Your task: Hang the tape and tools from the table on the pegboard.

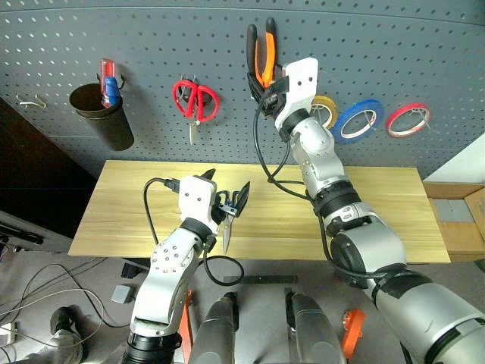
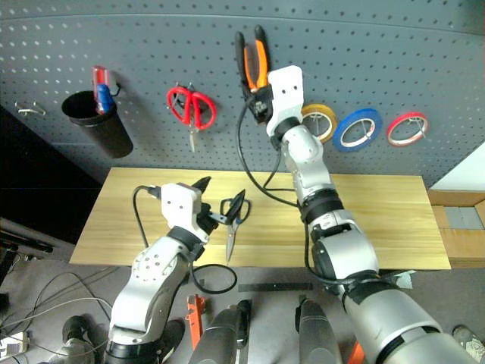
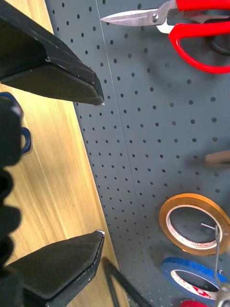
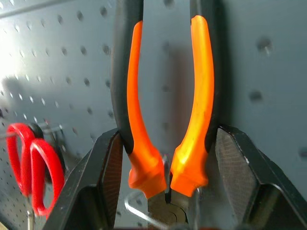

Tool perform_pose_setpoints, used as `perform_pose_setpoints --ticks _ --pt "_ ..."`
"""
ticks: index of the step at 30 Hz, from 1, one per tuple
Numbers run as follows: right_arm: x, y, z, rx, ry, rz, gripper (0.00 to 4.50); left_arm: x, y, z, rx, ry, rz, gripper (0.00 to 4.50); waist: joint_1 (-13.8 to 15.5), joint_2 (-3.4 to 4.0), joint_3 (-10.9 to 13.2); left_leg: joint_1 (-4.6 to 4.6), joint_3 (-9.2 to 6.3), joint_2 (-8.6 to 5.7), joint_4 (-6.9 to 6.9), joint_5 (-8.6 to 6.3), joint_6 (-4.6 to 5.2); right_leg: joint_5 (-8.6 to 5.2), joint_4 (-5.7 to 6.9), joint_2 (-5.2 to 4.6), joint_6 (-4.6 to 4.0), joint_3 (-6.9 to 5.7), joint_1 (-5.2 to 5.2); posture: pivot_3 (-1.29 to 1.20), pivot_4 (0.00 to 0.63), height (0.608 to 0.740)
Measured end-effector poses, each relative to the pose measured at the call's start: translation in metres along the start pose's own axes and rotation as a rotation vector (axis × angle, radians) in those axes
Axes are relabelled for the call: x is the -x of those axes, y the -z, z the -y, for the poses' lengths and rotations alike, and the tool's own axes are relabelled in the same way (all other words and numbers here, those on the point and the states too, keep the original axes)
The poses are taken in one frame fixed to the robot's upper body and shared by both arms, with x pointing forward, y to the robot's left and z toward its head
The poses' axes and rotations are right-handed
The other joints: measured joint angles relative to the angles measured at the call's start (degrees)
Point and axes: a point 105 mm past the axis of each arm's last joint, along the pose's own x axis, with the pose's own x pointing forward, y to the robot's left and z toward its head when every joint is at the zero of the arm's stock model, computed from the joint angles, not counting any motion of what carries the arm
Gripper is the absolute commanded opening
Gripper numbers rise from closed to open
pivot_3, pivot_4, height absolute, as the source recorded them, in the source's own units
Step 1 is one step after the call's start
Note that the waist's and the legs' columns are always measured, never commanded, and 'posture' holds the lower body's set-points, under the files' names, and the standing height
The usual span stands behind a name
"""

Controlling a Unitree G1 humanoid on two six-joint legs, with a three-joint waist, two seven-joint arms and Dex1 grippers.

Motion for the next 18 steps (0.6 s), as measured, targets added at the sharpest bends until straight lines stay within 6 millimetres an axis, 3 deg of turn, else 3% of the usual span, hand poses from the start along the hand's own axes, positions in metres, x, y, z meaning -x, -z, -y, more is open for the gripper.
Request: perform_pose_setpoints --ticks 5,6,11,18 --pt "0.003 -0.002 0.001 -0.003 0.003 0.005 2.34 0.0 0.0 0.0 -0.001 -0.001 0.001 4.5 0.03 0.0 0.03 -0.02 0.0 0.0 -0.04 0.0 0.0 0.0 -0.04 0.0 0.0 -0.01 -0.01 -0.05 0.322 0.74" --pt "0.003 -0.003 0.001 -0.004 0.006 0.006 3.06 0.0 0.0 0.0 -0.001 -0.001 0.001 4.5 0.04 0.0 0.03 -0.04 -0.01 0.0 -0.06 0.0 0.0 0.0 -0.06 0.0 0.0 -0.01 -0.02 -0.05 0.322 0.74" --pt "0.004 -0.017 0.0 0.001 0.002 0.036 4.48 -0.001 -0.003 0.0 -0.003 0.001 0.009 4.5 0.01 0.0 0.03 -0.05 -0.01 0.01 -0.07 0.0 0.0 0.0 -0.03 0.0 0.0 -0.03 -0.06 -0.05 0.316 0.74" --pt "0.018 -0.023 0.001 0.012 0.006 0.034 4.48 -0.002 -0.005 -0.002 -0.008 -0.004 0.017 4.5 0.04 -0.01 0.02 -0.05 -0.02 0.0 -0.12 -0.01 -0.01 0.0 -0.05 0.0 0.0 -0.03 -0.06 -0.05 0.298 0.74"
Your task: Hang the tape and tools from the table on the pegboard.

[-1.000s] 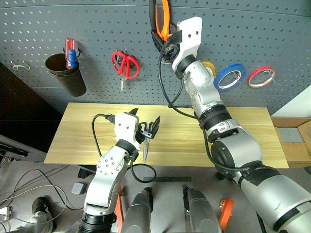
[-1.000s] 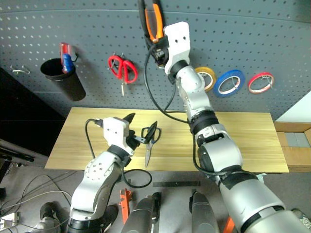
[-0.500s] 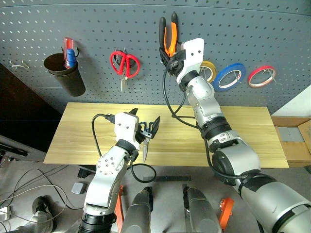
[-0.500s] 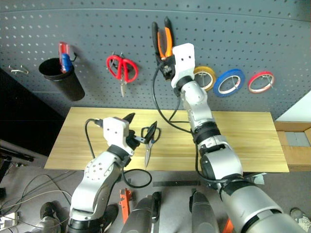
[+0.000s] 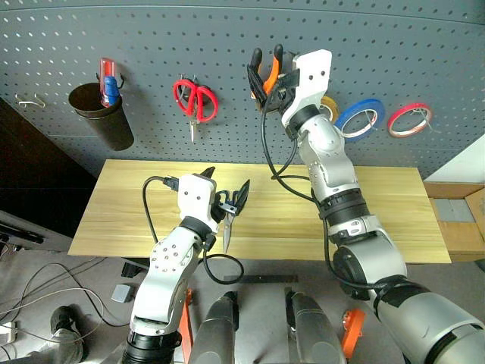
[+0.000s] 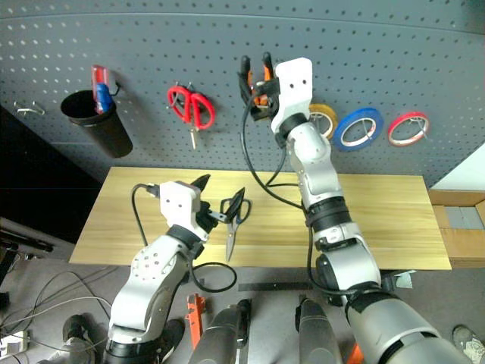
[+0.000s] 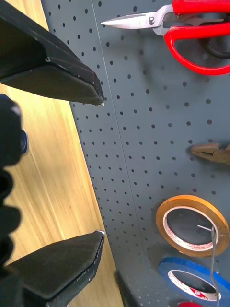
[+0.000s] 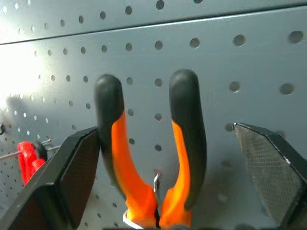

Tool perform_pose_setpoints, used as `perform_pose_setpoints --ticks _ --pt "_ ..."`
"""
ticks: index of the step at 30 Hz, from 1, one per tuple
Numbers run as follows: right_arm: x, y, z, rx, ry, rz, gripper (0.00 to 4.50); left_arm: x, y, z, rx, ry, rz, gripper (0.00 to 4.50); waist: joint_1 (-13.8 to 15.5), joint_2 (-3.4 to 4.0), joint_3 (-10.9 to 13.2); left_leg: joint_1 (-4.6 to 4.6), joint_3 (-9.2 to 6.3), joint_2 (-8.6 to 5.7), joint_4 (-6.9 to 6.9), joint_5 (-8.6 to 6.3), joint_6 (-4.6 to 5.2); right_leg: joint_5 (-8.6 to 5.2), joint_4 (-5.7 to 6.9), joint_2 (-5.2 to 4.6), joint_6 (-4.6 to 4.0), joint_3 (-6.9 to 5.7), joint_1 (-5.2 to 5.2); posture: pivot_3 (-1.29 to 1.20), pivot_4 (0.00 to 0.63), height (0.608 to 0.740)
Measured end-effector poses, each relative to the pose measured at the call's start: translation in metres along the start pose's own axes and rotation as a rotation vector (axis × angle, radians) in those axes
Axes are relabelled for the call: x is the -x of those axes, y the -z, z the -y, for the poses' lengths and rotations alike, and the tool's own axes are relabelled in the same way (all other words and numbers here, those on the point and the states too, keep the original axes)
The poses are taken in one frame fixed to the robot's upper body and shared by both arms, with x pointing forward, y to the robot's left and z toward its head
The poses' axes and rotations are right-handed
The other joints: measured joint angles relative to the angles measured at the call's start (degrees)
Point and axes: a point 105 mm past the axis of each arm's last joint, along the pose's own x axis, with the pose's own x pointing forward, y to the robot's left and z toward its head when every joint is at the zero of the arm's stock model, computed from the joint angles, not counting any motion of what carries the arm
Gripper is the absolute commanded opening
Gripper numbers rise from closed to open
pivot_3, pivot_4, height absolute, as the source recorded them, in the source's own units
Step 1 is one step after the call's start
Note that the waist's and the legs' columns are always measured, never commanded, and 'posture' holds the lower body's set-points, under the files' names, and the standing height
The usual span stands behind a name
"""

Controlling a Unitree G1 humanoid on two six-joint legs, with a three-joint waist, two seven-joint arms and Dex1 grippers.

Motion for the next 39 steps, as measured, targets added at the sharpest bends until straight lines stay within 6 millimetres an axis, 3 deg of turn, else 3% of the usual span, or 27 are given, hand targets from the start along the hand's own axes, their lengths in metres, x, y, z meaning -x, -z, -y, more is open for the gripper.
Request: perform_pose_setpoints --ticks 3,6,11,15,17,19,21,27,31,34,39 --pt "0.012 0.002 0.001 0.005 0.002 -0.027 4.48 0.0 0.0 -0.002 -0.003 -0.006 0.001 4.5 0.01 0.0 0.0 -0.01 0.0 0.0 -0.04 0.0 0.0 0.0 0.0 0.0 0.0 0.0 -0.03 -0.06 0.284 0.74" --pt "0.037 0.0 0.003 0.055 -0.04 -0.098 4.48 0.006 0.007 -0.008 -0.016 -0.02 -0.024 4.5 0.12 -0.01 -0.05 -0.04 -0.05 -0.01 -0.07 -0.01 -0.02 0.0 -0.02 -0.01 0.0 -0.01 -0.03 -0.07 0.266 0.74" --pt "0.103 0.005 -0.004 0.037 -0.218 -0.32 4.48 0.036 0.043 -0.028 -0.036 -0.057 -0.172 4.5 0.02 -0.03 -0.16 -0.04 -0.16 0.0 -0.12 -0.02 -0.02 -0.05 -0.08 -0.05 -0.04 0.02 -0.05 -0.12 0.256 0.74" --pt "0.134 -0.003 -0.024 -0.048 -0.356 -0.402 4.48 0.048 0.071 -0.035 -0.003 -0.065 -0.291 4.5 -0.44 -0.06 -0.21 -0.01 -0.09 0.11 -0.01 -0.02 -0.02 -0.34 -0.07 -0.02 0.07 -0.1 0.03 -0.15 0.271 0.74" --pt "0.156 0.006 -0.035 -0.07 -0.431 -0.484 4.48 0.046 0.09 -0.037 -0.003 -0.078 -0.385 4.5 -0.39 -0.11 -0.32 0.0 -0.06 0.11 0.04 -0.02 -0.02 -0.36 -0.09 -0.01 0.07 -0.14 0.11 -0.15 0.268 0.74" --pt "0.177 0.028 -0.049 -0.125 -0.473 -0.592 4.48 0.044 0.115 -0.036 -0.017 -0.095 -0.517 4.5 -0.31 -0.23 -0.38 -0.05 -0.05 0.09 0.14 -0.02 -0.02 -0.31 -0.1 -0.01 0.16 -0.16 0.1 -0.15 0.268 0.74" --pt "0.19 0.042 -0.056 -0.134 -0.498 -0.657 4.48 0.035 0.126 -0.03 -0.037 -0.081 -0.579 4.5 -0.33 -0.23 -0.38 -0.06 0.03 0.01 0.2 -0.02 -0.02 -0.19 -0.1 -0.06 0.37 -0.07 0.1 -0.13 0.262 0.74" --pt "0.205 0.056 -0.059 -0.118 -0.493 -0.706 4.48 0.002 0.126 -0.025 -0.022 -0.128 -0.619 4.5 -0.18 -0.35 -0.45 -0.05 0.02 0.05 0.2 -0.02 -0.02 -0.16 -0.12 -0.04 0.42 -0.09 0.11 -0.14 0.272 0.74" --pt "0.209 0.059 -0.063 -0.127 -0.493 -0.721 4.48 0.01 0.144 -0.024 -0.02 -0.174 -0.737 4.5 -0.71 -0.36 -0.45 -0.06 0.03 0.05 0.19 -0.02 -0.02 -0.16 -0.11 -0.04 0.42 -0.07 0.1 -0.14 0.27 0.74" --pt "0.209 0.059 -0.063 -0.127 -0.489 -0.717 4.48 0.016 0.155 -0.023 0.075 -0.239 -0.816 4.5 -0.63 -0.38 -0.47 -0.06 -0.01 0.04 0.23 -0.02 -0.03 -0.16 -0.11 -0.04 0.43 -0.1 0.13 -0.15 0.265 0.74" --pt "0.208 0.059 -0.063 -0.126 -0.486 -0.713 4.48 0.002 0.154 -0.018 0.18 -0.283 -0.828 4.5 -0.29 -0.48 -0.53 -0.05 0.02 0.02 0.29 -0.02 -0.03 -0.12 -0.12 -0.04 0.49 -0.1 0.2 -0.16 0.266 0.74"
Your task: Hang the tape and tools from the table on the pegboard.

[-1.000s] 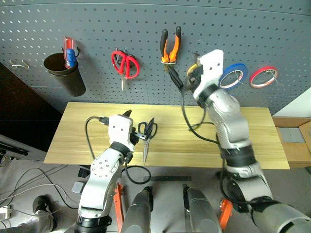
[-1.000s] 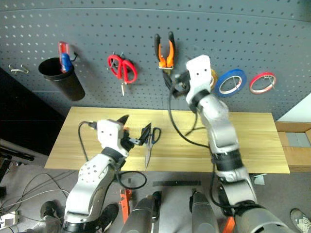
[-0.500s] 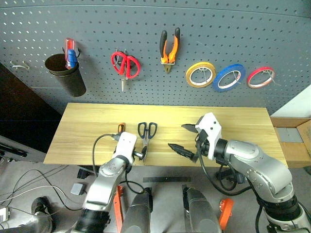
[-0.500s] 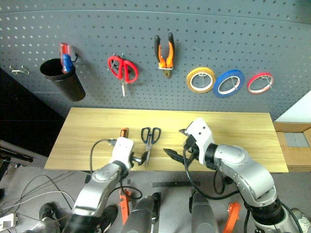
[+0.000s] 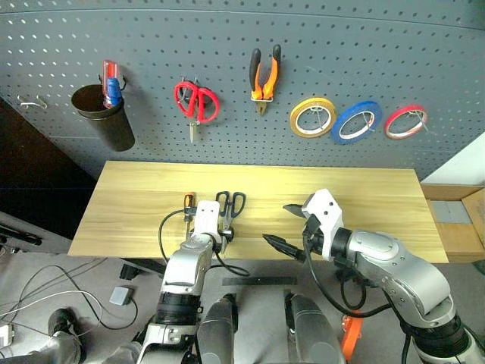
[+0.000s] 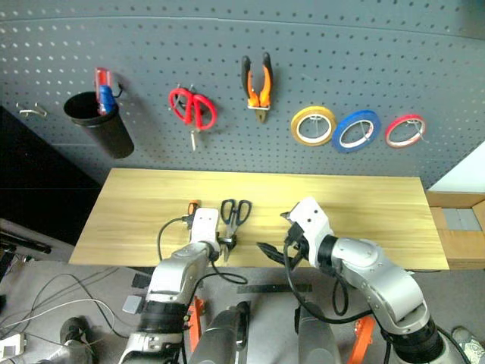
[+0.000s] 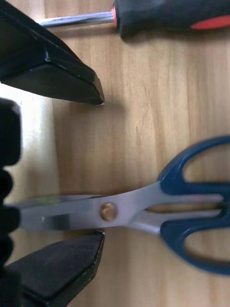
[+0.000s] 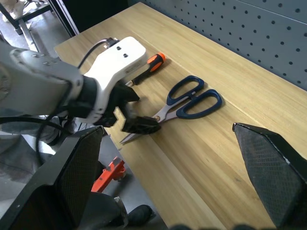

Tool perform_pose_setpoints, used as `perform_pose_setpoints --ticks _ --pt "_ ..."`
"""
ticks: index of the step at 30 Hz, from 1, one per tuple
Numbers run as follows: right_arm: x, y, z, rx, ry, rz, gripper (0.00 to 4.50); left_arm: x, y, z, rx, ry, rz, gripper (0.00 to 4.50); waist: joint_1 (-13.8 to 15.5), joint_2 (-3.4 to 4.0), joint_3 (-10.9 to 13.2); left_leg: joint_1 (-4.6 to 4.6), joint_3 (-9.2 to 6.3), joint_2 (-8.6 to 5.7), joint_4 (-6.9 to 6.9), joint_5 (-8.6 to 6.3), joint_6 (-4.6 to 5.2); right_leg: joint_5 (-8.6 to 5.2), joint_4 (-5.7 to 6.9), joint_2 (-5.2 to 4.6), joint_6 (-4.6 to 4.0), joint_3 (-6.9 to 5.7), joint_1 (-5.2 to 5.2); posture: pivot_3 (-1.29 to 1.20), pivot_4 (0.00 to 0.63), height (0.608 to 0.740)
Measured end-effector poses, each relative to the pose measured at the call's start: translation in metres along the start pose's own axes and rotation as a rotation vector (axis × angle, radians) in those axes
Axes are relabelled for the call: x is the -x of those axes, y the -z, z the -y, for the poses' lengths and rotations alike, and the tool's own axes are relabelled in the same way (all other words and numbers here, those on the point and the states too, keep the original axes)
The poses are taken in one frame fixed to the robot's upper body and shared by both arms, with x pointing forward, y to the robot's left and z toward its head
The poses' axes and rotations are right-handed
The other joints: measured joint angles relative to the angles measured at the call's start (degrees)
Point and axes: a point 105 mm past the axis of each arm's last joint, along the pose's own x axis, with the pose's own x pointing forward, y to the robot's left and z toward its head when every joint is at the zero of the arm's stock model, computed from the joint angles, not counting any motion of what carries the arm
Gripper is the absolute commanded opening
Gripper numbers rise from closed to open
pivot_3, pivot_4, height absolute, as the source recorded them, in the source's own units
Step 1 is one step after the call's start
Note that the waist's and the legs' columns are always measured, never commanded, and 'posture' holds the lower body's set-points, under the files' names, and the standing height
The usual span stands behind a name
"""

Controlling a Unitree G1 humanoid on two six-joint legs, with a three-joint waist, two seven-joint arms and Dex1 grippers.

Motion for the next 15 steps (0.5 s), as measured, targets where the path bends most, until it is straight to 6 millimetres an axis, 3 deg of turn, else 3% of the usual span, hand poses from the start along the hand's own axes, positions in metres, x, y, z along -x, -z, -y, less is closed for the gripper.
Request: perform_pose_setpoints --ticks 8,12,15 --pt "0.0 -0.002 0.002 0.007 0.012 0.005 4.48 -0.004 -0.005 0.012 0.039 0.022 0.0 4.5 0.16 0.01 -0.03 0.02 0.02 -0.02 0.0 0.0 0.0 0.01 0.01 -0.01 -0.01 0.02 0.01 -0.16 0.267 0.74" --pt "0.0 -0.003 0.002 0.007 0.014 0.006 4.5 -0.005 -0.006 0.02 0.038 0.042 -0.002 3.63 0.17 -0.01 -0.09 0.02 0.03 -0.01 0.0 0.0 0.0 0.01 0.01 -0.01 0.0 0.03 0.01 -0.16 0.267 0.74" --pt "-0.001 -0.005 0.003 0.014 0.015 0.012 4.5 -0.004 -0.005 0.026 0.02 0.063 -0.011 2.55 0.16 -0.01 -0.09 0.02 0.03 -0.01 0.0 0.0 0.0 0.01 0.01 -0.01 -0.01 0.02 0.01 -0.16 0.267 0.74"
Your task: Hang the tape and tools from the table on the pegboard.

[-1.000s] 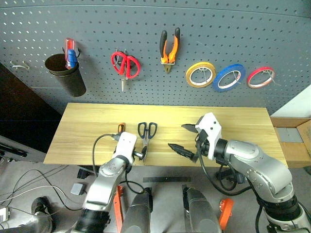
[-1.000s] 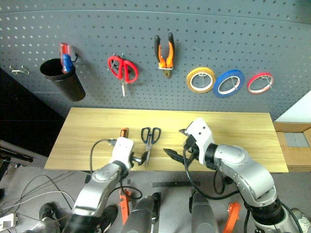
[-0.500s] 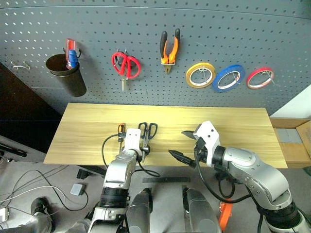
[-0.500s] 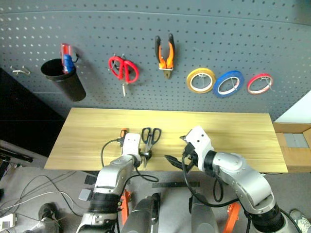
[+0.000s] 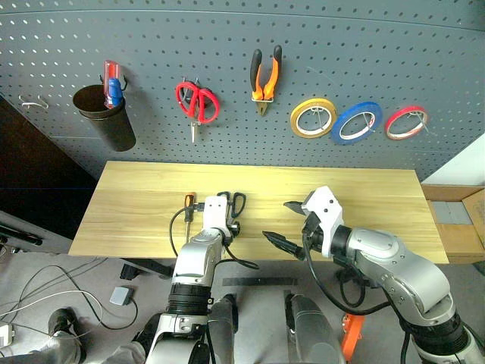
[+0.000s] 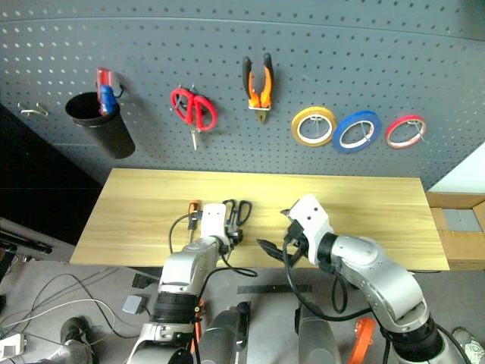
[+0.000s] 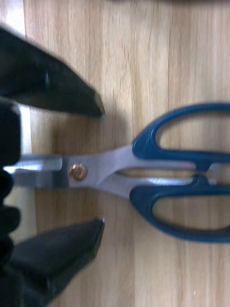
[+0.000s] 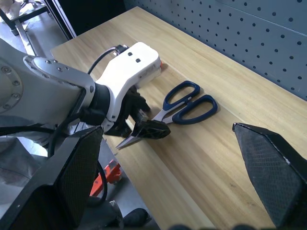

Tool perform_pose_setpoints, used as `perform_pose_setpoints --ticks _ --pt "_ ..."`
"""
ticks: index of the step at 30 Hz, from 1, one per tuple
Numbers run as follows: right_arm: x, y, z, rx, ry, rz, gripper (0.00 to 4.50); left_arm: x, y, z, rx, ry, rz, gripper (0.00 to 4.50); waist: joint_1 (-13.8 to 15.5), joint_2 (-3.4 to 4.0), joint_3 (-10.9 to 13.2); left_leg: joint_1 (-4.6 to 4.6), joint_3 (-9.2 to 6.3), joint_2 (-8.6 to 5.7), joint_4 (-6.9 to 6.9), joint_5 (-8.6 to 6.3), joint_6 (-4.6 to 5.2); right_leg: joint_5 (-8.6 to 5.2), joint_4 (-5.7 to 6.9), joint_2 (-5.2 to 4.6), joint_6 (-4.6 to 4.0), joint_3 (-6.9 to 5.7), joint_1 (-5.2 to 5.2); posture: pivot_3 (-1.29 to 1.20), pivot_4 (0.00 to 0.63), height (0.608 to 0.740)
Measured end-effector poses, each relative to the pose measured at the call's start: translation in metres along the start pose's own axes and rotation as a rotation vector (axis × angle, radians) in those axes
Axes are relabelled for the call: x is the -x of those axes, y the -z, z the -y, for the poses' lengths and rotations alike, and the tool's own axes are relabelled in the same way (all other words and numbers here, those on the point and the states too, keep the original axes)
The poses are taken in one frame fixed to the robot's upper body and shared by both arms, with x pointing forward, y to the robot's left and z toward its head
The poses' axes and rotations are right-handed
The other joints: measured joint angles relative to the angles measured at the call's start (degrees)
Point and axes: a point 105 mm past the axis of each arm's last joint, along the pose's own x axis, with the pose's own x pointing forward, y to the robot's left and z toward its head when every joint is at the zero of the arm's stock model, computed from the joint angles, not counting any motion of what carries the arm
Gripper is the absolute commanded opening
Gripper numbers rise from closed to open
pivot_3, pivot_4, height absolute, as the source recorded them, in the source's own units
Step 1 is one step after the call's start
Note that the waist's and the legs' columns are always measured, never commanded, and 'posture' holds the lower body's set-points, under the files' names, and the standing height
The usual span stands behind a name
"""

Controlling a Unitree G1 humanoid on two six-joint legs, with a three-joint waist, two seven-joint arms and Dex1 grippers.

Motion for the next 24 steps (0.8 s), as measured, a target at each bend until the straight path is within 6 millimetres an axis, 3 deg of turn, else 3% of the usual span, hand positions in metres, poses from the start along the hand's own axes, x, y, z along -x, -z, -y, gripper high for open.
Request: perform_pose_setpoints --ticks 6,11,14,24 --pt "-0.002 -0.003 0.004 0.008 0.006 0.006 4.5 0.003 0.0 0.002 -0.014 0.005 -0.017 0.56 -0.01 0.0 0.0 0.0 0.0 0.0 0.0 0.0 0.0 0.0 0.0 0.0 0.0 0.01 -0.01 -0.16 0.269 0.74" --pt "-0.002 -0.003 0.004 0.009 0.007 0.005 4.5 0.008 0.004 -0.007 -0.056 -0.016 0.007 0.51 -0.13 0.0 0.0 0.0 0.03 0.01 -0.02 0.0 0.0 0.04 0.0 0.0 -0.07 0.05 -0.04 -0.16 0.264 0.74" --pt "-0.002 -0.002 0.008 0.008 0.016 0.001 4.5 0.019 -0.003 -0.01 -0.093 -0.001 0.11 0.46 -0.31 -0.01 0.0 -0.01 0.04 0.04 -0.04 0.0 0.0 0.16 0.0 0.0 -0.27 0.06 -0.07 -0.15 0.261 0.74" --pt "0.003 -0.035 0.013 -0.065 -0.054 0.14 4.5 0.098 -0.052 -0.001 -0.227 0.061 0.647 0.46 0.16 -0.01 -0.02 -0.03 0.09 0.04 -0.06 -0.01 0.0 0.17 -0.09 -0.05 -0.32 0.11 -0.07 -0.14 0.24 0.74"
